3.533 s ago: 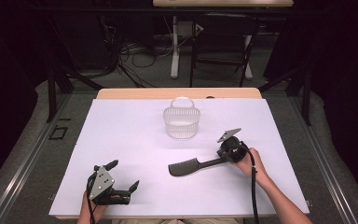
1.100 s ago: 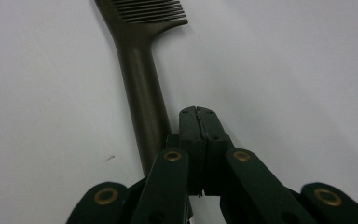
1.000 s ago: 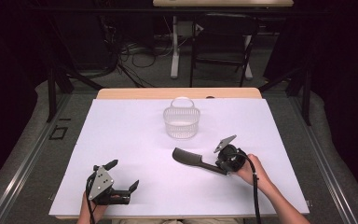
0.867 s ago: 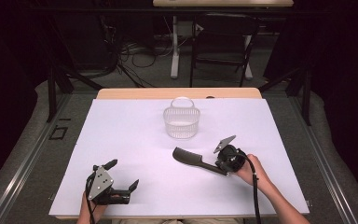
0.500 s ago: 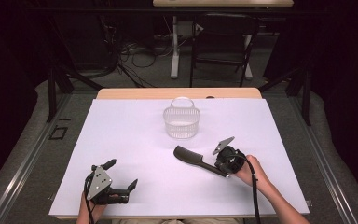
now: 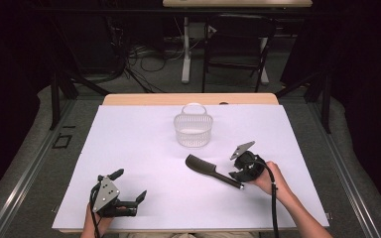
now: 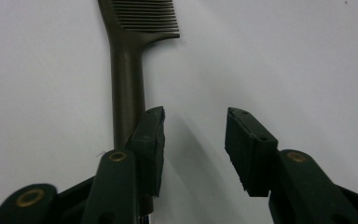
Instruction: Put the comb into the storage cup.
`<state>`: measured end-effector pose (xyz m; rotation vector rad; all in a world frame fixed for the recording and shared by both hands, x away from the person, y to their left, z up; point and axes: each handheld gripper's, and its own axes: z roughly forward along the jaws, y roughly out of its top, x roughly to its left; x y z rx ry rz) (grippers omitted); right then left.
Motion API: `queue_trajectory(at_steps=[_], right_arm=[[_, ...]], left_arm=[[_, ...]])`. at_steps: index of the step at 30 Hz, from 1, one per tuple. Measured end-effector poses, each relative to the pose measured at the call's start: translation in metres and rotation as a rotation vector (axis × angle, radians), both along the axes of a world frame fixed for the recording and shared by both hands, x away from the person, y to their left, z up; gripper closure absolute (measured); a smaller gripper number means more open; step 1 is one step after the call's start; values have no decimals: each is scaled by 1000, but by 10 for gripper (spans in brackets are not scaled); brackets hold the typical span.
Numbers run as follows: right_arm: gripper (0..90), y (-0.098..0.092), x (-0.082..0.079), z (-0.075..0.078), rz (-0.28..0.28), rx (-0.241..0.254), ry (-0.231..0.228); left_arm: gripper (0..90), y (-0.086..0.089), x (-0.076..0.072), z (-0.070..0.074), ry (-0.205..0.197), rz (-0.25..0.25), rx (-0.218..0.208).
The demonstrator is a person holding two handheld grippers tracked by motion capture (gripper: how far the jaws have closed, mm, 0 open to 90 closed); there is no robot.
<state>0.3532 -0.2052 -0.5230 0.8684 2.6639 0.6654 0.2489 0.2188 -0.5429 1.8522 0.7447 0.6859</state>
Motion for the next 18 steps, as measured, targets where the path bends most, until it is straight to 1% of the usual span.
queue_trajectory(at_steps=[4, 6, 7, 9, 12, 16, 18], right_arm=[[484, -1, 1, 3, -4, 9, -12], [412, -1, 0, 5, -5, 18, -23], [395, -1, 0, 6, -9, 21, -22], [332, -1, -1, 8, -3, 29, -30], [273, -1, -2, 11, 10, 37, -33], [174, 0, -2, 12, 8, 39, -31], [156, 0, -1, 13, 9, 42, -27]], left_arm=[[1, 0, 0, 0, 1, 1, 0], [1, 0, 0, 0, 1, 2, -2], [1, 0, 0, 0, -1, 0, -1], [1, -1, 0, 0, 0, -1, -2], [1, -1, 0, 0, 1, -2, 1], [1, -1, 0, 0, 3, -1, 0], [2, -1, 0, 0, 5, -2, 3]])
